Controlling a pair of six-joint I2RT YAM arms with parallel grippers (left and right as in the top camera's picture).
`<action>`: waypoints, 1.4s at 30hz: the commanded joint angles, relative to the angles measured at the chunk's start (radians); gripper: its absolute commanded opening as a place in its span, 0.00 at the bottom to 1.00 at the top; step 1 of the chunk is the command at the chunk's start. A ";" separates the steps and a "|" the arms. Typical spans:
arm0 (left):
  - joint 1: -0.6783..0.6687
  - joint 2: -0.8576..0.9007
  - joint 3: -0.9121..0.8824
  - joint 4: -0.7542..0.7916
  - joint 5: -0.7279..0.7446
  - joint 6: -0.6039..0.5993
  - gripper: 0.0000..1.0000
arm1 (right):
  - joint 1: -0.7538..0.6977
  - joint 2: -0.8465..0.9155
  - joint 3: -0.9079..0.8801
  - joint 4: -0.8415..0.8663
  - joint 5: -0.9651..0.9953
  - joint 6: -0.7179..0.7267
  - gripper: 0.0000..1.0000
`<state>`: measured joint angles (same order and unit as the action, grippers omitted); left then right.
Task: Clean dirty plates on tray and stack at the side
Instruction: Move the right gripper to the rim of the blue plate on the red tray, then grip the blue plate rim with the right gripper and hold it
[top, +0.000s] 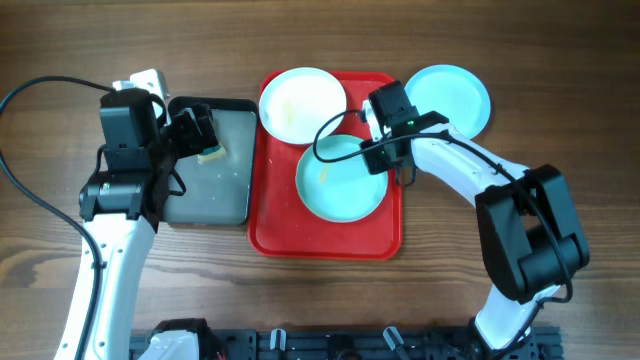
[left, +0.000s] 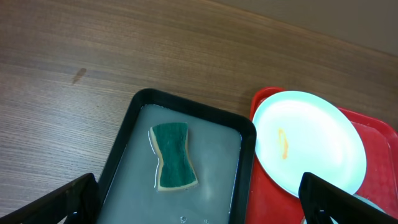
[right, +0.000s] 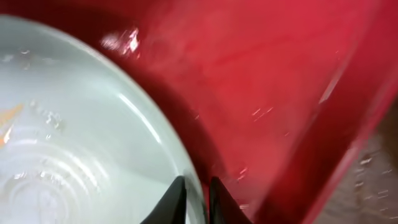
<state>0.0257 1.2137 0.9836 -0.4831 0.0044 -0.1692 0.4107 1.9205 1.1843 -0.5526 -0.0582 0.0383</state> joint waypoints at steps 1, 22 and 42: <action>0.005 0.000 0.006 0.002 -0.006 0.006 1.00 | 0.002 0.013 0.032 -0.029 -0.143 -0.016 0.19; 0.005 0.000 0.006 0.002 -0.006 0.005 1.00 | 0.002 -0.082 0.207 -0.265 -0.099 0.166 0.48; 0.005 0.000 0.006 0.002 -0.006 0.005 1.00 | 0.029 -0.079 0.050 -0.350 -0.131 0.513 0.35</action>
<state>0.0257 1.2137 0.9836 -0.4831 0.0044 -0.1692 0.4141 1.8622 1.2526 -0.9089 -0.1898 0.5121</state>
